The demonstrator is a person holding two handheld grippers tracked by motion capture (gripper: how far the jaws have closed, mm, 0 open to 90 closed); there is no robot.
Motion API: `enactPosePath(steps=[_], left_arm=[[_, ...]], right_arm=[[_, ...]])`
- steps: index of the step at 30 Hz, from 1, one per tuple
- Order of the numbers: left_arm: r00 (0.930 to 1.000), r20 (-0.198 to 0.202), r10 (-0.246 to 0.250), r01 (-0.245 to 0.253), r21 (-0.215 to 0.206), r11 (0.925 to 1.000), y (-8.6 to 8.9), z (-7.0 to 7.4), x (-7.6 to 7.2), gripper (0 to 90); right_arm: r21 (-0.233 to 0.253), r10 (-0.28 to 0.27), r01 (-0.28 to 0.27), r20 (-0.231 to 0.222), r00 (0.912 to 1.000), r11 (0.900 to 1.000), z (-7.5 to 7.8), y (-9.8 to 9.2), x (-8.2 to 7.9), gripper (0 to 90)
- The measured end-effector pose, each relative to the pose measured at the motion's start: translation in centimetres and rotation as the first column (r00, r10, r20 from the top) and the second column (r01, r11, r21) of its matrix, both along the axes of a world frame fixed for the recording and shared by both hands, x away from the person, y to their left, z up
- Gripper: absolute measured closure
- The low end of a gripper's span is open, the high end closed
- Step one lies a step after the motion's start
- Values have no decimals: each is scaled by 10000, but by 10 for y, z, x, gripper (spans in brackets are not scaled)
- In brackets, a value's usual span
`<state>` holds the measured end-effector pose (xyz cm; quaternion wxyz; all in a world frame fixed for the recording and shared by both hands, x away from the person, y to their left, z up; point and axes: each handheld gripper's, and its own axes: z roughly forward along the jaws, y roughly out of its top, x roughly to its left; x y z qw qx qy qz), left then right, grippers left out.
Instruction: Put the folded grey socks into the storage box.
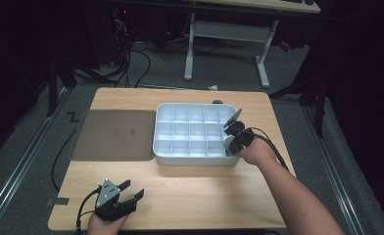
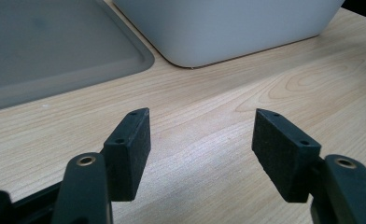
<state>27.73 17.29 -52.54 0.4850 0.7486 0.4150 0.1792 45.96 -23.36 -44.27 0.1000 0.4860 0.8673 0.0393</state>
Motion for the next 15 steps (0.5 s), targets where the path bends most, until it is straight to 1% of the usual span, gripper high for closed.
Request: enactPosePath(steps=[10,12,15], left_arm=[[10000,-23,-47,47,5,10000,-1,0,0,379],[10000,12,-62,62,-50,10000,-1,1,-1,380],[10000,10,-64,64,-57,10000,-1,1,-1,379]], right_arm=[[-18,-54,54,-70,10000,10000,-8,0,1,733],[-112,52,-52,-60,10000,9999,-11,1,1,734],[-182,29,-30,-55,10000,9998,-14,2,1,733]])
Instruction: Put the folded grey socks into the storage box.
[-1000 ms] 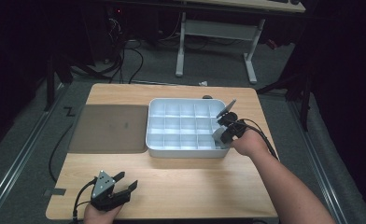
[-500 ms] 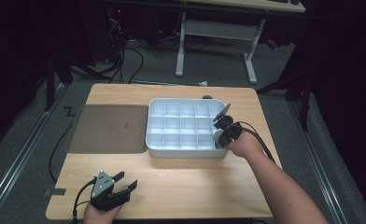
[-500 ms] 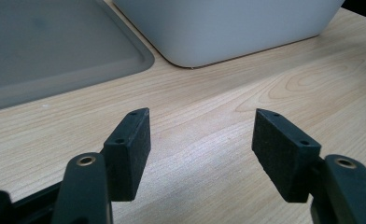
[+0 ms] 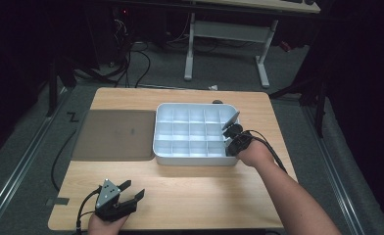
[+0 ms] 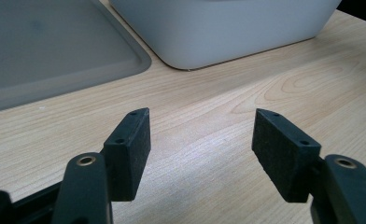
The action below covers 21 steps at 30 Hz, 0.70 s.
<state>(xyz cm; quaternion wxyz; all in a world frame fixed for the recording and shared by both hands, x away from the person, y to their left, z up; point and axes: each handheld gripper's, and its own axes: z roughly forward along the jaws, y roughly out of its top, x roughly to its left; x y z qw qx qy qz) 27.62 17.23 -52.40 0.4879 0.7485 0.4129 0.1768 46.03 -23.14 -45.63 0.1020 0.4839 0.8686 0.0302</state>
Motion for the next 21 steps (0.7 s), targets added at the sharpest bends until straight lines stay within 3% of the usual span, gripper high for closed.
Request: enactPosePath(steps=[5,11,16,18,19,21], left_arm=[[10000,-17,18,-18,-24,10000,0,0,0,379],[10000,-86,-24,23,-37,10000,0,-1,1,380],[10000,-75,7,-7,-82,10000,1,-1,1,380],[10000,-89,25,-26,-106,9999,1,-1,1,380],[9999,-97,25,-26,-114,9999,2,-1,1,380],[10000,-94,19,-21,-112,9999,1,-1,1,380]], right_arm=[[114,-105,106,-78,9999,9999,0,-1,0,716],[386,5,2,-184,9998,9993,5,-3,0,629],[523,127,-118,-173,9998,9986,17,-4,-1,590],[636,340,-333,-99,9994,9974,24,-5,0,603],[704,112,-100,-170,9998,9975,27,-4,-1,615],[745,157,-158,20,9999,9971,36,-2,0,721]])
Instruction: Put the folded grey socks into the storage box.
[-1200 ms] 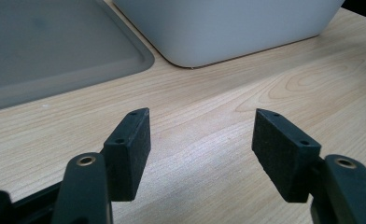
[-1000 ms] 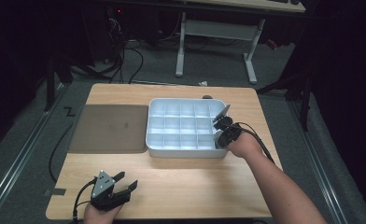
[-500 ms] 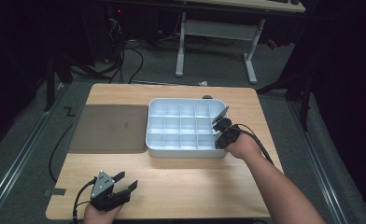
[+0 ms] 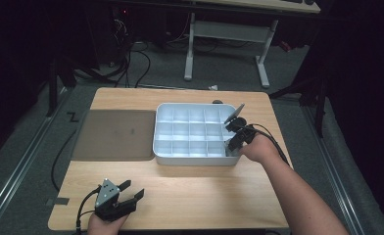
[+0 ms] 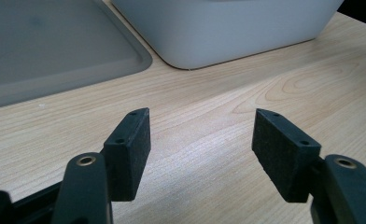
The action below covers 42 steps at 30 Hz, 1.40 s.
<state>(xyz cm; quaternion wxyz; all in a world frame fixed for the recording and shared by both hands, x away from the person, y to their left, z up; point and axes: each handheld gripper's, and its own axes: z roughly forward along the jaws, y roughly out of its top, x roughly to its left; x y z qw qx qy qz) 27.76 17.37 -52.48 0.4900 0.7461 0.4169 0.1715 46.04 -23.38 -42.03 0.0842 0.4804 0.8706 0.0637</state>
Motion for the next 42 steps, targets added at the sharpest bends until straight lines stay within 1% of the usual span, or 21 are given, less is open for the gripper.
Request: enactPosePath(steps=[3,4,8,10,11,12,13,15,16,19,20,26,28,29,31,33,34,35,37,40,42], left_arm=[[10000,0,-26,26,11,10000,0,0,0,379],[10000,0,-23,23,14,10000,-1,0,0,380],[10000,-7,-11,11,12,10000,0,0,0,379],[10000,-23,-1,1,-6,10000,0,-1,0,380],[10000,-23,0,0,-7,10000,0,-1,0,379],[10000,-25,-1,1,-8,10000,0,-1,0,380],[10000,-31,-13,13,-7,10000,0,-1,0,380],[10000,-41,-19,19,-1,10000,0,-1,0,380],[10000,-41,-24,24,8,10000,0,-1,0,379],[10000,-43,-53,53,-6,10000,0,-1,0,380],[10000,-30,-39,39,-12,10000,-1,-1,0,380],[10000,-48,-78,78,24,10000,-1,-1,-1,380],[10000,-39,-63,63,11,10000,-1,-1,-1,380],[10000,-52,-62,62,1,10000,-1,-1,0,379],[10000,-58,-51,52,18,10000,-1,-1,0,380],[10000,-51,-39,39,32,10000,-1,-1,0,379],[10000,-50,-43,43,41,10000,-1,-1,0,380],[10000,-49,-46,46,45,10000,-1,-1,0,380],[10000,-54,-69,70,62,10000,-2,-1,0,380],[9999,-45,-92,93,74,9999,-2,-1,0,379],[10000,-31,-69,69,79,9999,-2,-1,-1,380]], right_arm=[[-112,-66,70,308,9995,9999,7,2,3,884],[-210,-111,117,324,9994,9997,7,2,5,900],[-622,11,1,191,9998,9981,-7,3,13,900],[-784,-197,192,-61,9998,9967,-15,4,16,900],[-874,21,-34,-156,9999,9962,-20,4,17,900],[-941,-132,108,-246,9996,9955,-22,6,17,900],[-1028,120,-141,-214,9997,9946,-26,6,19,900],[-1179,-135,98,-304,9994,9930,-30,10,19,900],[-1305,192,-228,-290,9994,9912,-33,10,21,900],[-1547,74,-127,-351,9994,9879,-39,15,22,900],[-1625,152,-209,-360,9992,9865,-40,16,22,900],[-1649,197,-249,-331,9993,9860,-41,16,22,900],[-1547,16,-69,-346,9994,9879,-39,15,22,897],[-1495,16,-60,-297,9996,9887,-37,15,21,871],[-1280,-61,33,-215,9997,9918,-30,12,19,846],[-921,-230,215,-154,9996,9955,-21,9,15,848],[-756,-202,188,-172,9996,9970,-16,7,12,856],[-649,-152,137,-220,9996,9978,-14,6,10,859],[-493,-163,131,-637,9978,9987,-14,4,4,853],[-749,-156,69,-1155,9932,9972,-27,4,1,852],[-854,-142,41,-1188,9928,9963,-35,6,1,853]])
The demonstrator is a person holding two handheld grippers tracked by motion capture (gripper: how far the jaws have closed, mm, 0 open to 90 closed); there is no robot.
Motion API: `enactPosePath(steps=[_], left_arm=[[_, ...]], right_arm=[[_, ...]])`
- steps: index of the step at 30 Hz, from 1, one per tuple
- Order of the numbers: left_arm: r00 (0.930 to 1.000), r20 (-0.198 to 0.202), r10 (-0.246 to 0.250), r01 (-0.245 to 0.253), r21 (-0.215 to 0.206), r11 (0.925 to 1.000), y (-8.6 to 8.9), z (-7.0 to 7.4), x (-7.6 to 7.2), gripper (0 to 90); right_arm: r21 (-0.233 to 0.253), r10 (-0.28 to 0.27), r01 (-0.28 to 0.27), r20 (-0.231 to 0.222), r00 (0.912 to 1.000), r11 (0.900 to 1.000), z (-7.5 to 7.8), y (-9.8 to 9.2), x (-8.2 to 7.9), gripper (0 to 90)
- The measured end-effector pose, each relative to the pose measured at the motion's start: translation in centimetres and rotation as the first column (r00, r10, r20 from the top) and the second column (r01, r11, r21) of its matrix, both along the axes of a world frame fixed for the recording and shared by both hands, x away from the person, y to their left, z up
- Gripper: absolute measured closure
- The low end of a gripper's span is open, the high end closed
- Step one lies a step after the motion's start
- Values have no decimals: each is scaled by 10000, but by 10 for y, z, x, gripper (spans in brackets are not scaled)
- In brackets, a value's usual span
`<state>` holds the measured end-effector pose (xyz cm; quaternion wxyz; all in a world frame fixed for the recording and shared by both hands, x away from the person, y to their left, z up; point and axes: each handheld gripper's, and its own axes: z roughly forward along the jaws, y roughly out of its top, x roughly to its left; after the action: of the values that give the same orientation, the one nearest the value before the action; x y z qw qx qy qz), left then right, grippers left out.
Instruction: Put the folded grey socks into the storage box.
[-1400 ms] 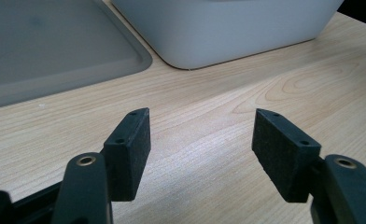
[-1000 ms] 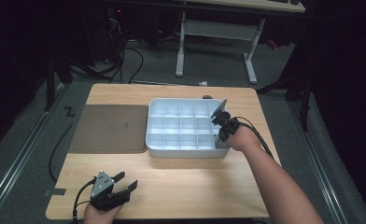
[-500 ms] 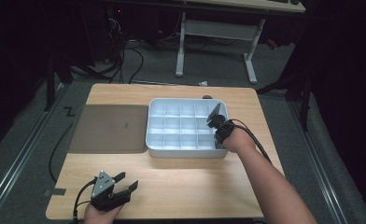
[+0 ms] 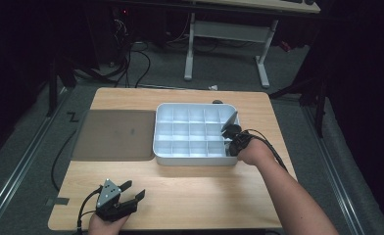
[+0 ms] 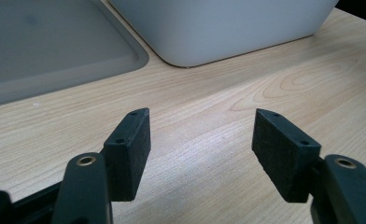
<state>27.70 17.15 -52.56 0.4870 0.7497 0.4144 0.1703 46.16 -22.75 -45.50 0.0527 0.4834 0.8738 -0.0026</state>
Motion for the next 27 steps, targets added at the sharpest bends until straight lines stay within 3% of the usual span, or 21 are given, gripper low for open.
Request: enactPosePath(steps=[5,10,11,13,14,16,27], left_arm=[[10000,-26,40,-41,-36,10000,0,0,0,380],[10000,-36,35,-35,-6,10000,0,0,0,380],[10000,-7,30,-30,18,10000,0,0,-1,379],[10000,-6,25,-25,16,10000,-1,0,-1,380],[10000,-17,16,-16,12,10000,-1,0,-1,380],[10000,-24,2,-2,17,10000,-1,0,-1,380],[10000,-41,-36,36,24,10000,0,0,0,381]], right_arm=[[-5,4,-4,-15,10000,10000,-1,0,2,847],[374,-155,145,260,9995,9992,11,-2,-1,830],[525,-95,68,503,9987,9986,18,-3,-2,823],[586,-109,76,572,9983,9983,21,-4,-2,811],[617,-387,353,542,9978,9975,23,-3,-3,809],[718,-288,243,626,9976,9971,26,-4,-3,804],[792,-292,222,891,9956,9966,35,-6,-2,780]])
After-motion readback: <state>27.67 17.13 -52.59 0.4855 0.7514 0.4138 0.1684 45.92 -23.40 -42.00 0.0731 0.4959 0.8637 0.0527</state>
